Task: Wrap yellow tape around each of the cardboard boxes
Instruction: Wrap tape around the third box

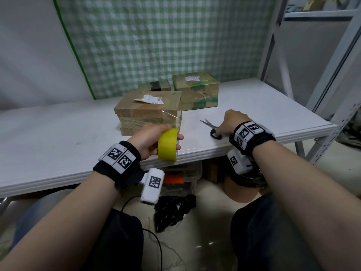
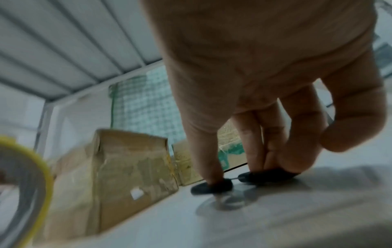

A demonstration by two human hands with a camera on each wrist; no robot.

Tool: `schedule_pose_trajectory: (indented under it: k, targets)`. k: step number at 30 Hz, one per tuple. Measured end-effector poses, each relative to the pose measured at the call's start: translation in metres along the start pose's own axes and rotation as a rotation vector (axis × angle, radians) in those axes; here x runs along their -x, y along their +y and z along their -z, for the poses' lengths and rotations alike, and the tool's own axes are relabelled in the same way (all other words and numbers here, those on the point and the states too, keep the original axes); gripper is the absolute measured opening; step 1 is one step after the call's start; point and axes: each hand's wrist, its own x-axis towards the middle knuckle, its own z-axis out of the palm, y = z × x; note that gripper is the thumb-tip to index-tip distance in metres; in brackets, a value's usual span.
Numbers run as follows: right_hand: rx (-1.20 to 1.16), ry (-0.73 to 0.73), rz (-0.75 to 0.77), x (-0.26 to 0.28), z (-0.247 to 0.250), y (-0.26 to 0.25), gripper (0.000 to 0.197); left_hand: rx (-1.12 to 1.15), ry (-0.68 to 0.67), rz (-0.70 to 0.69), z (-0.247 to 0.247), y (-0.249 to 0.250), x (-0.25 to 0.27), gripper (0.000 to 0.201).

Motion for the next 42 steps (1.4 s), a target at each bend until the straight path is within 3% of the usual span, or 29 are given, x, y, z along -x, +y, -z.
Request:
schedule_pose_trajectory:
  k: [4,7,9,11,15,19,22,30,36,39,42]
  targets:
    - [-0.706,-0.104,0.061,0.004,0.005,-0.006,0.027,-0.004,0.001,-0.002,0.000,0.000,0.001,0.034]
    - [-1.001,-0.371,0.282,0.013,0.014,-0.016,0.027,-0.010,-0.001,-0.005,0.001,0.000,0.000,0.034]
    - [-0.948,-0.575,0.413,0.016,0.018,-0.020,0.036,-0.017,0.001,-0.009,0.001,0.000,0.001,0.033]
    - [-0.827,-0.656,0.444,0.016,0.018,-0.017,0.048,-0.021,0.006,-0.012,0.002,0.000,0.001,0.033]
    - [-0.631,-0.622,0.336,0.014,0.020,-0.004,0.050,-0.037,0.028,-0.011,0.004,-0.001,-0.001,0.034]
    - [-0.387,-0.649,0.287,0.006,0.020,0.008,0.077,-0.065,0.056,-0.006,0.007,-0.001,-0.001,0.035]
    - [-0.364,-0.651,0.309,0.003,0.016,0.005,0.090,-0.068,0.063,0.003,0.008,-0.002,-0.001,0.035]
    - [-0.454,-0.673,0.375,0.008,0.006,-0.034,0.065,-0.060,0.064,0.010,0.009,-0.003,-0.005,0.030]
    - [-0.455,-0.469,0.421,0.004,-0.002,-0.041,0.024,-0.041,0.061,0.020,0.013,-0.004,-0.008,0.030]
    - [-0.468,-0.473,0.410,0.002,-0.006,-0.038,0.021,-0.037,0.046,0.033,0.014,-0.003,-0.008,0.032]
    - [-0.397,-0.503,0.409,0.003,-0.008,-0.037,0.034,-0.060,0.055,0.038,0.015,-0.003,-0.008,0.031]
